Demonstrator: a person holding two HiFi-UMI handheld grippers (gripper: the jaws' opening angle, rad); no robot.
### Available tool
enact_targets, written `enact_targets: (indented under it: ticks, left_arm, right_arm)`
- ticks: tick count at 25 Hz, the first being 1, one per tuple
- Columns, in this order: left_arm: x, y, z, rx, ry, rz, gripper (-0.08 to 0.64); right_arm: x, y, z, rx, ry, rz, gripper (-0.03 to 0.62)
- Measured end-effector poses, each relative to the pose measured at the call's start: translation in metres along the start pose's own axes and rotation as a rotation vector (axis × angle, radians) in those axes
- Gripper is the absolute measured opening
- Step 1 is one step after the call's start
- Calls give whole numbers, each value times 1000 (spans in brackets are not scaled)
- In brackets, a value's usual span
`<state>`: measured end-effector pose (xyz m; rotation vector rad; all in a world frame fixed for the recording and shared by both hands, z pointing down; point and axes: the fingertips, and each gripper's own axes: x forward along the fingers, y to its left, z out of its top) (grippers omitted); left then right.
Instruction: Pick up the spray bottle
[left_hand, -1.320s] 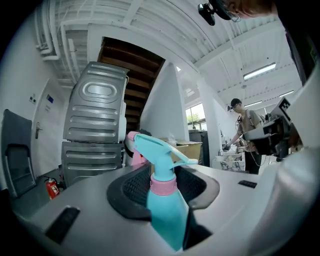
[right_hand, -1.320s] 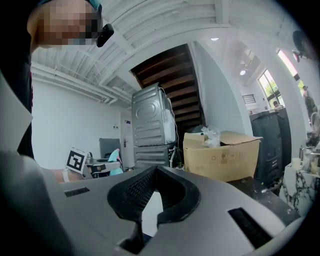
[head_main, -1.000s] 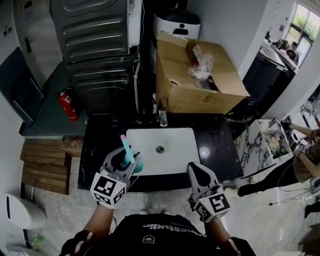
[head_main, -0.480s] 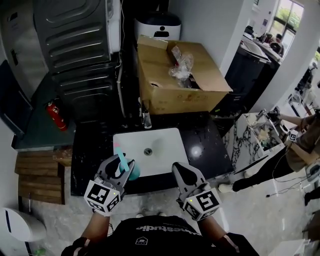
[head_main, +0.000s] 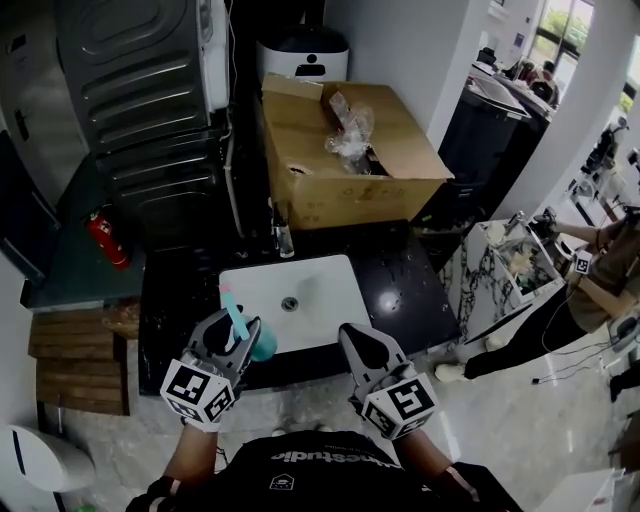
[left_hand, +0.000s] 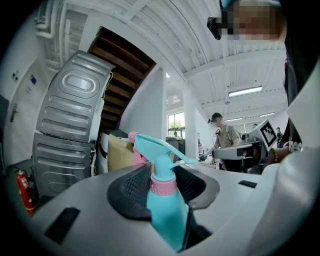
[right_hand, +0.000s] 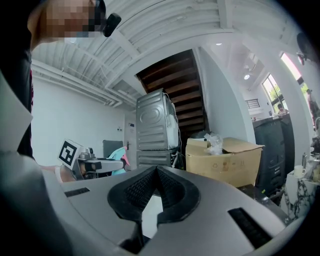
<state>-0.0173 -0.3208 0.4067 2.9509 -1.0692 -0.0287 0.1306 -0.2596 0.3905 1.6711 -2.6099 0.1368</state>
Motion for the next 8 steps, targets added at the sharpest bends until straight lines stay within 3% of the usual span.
enact_targets:
  ticks: [8]
  left_arm:
    - [0, -2, 5, 11, -1, 11, 152]
  right_arm:
    - [-3, -4, 4, -6, -33, -8, 37]
